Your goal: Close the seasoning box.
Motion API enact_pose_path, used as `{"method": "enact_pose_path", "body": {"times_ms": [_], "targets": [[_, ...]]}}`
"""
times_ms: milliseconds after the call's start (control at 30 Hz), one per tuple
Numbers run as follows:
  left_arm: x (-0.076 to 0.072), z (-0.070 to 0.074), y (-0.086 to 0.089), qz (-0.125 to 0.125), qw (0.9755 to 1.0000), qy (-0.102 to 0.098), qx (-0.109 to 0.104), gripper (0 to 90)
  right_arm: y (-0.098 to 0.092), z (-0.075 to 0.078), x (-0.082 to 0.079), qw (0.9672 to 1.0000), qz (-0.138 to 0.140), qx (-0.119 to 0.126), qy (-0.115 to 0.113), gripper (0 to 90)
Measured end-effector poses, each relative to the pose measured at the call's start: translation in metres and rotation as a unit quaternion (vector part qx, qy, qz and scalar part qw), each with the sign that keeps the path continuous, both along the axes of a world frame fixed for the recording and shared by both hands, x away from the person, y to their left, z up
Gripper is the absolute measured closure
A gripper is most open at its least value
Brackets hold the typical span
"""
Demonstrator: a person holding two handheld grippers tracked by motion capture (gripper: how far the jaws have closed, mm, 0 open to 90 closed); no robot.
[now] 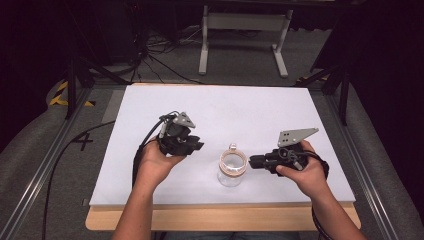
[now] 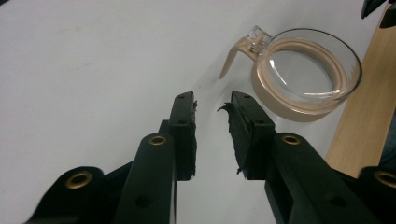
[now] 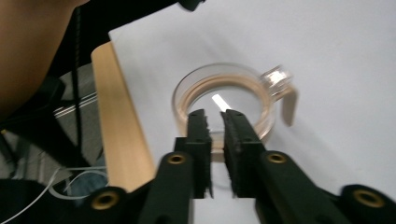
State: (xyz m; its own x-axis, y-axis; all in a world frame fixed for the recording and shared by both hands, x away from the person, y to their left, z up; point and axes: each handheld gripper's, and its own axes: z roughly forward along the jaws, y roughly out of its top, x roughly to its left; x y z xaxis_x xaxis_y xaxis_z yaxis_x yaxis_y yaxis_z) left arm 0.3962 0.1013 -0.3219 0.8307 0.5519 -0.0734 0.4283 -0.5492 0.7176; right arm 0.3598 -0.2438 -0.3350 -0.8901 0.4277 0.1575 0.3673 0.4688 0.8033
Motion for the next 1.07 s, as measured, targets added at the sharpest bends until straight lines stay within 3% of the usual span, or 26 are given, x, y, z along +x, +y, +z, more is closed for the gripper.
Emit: {"method": "enact_pose_path", "body": {"times_ms": [67,133,267,433,467,633,733,933,1067], "targets": [[-0.001,0.0,0.005,0.011,0.9999,-0.004,-0.007,66.4,-0.005,0.001,0.004,1.0,-0.008,0.003,0.004,69.3],[-0.002,-0.001,0.011,0.025,0.9996,-0.007,-0.015,63.1,-0.012,0.002,0.009,0.9996,-0.025,0.006,-0.01,62.7],[-0.003,-0.003,0.02,0.038,0.9992,-0.014,-0.006,59.7,-0.029,0.002,0.022,0.9974,-0.067,0.01,-0.025,52.8],[0.0,-0.009,0.031,0.058,0.9981,-0.017,-0.007,56.5,-0.053,-0.009,0.04,0.9913,-0.123,-0.022,-0.042,46.2],[0.002,-0.013,0.035,0.066,0.9977,-0.014,-0.011,55.8,-0.061,-0.017,0.047,0.989,-0.142,-0.028,-0.033,45.2],[0.009,-0.022,0.042,0.08,0.9966,-0.014,-0.015,54.1,-0.077,-0.036,0.06,0.9841,-0.171,-0.045,-0.014,43.4],[0.015,-0.031,0.048,0.095,0.9951,-0.002,-0.03,52.9,-0.085,-0.05,0.067,0.981,-0.186,-0.057,-0.001,42.5],[0.021,-0.043,0.056,0.104,0.9934,0.016,-0.045,50.5,-0.092,-0.069,0.076,0.9786,-0.193,-0.066,0.024,41.8],[0.021,-0.042,0.057,0.106,0.9928,0.01,-0.054,49.7,-0.092,-0.07,0.077,0.9792,-0.191,-0.063,0.027,41.8]]}}
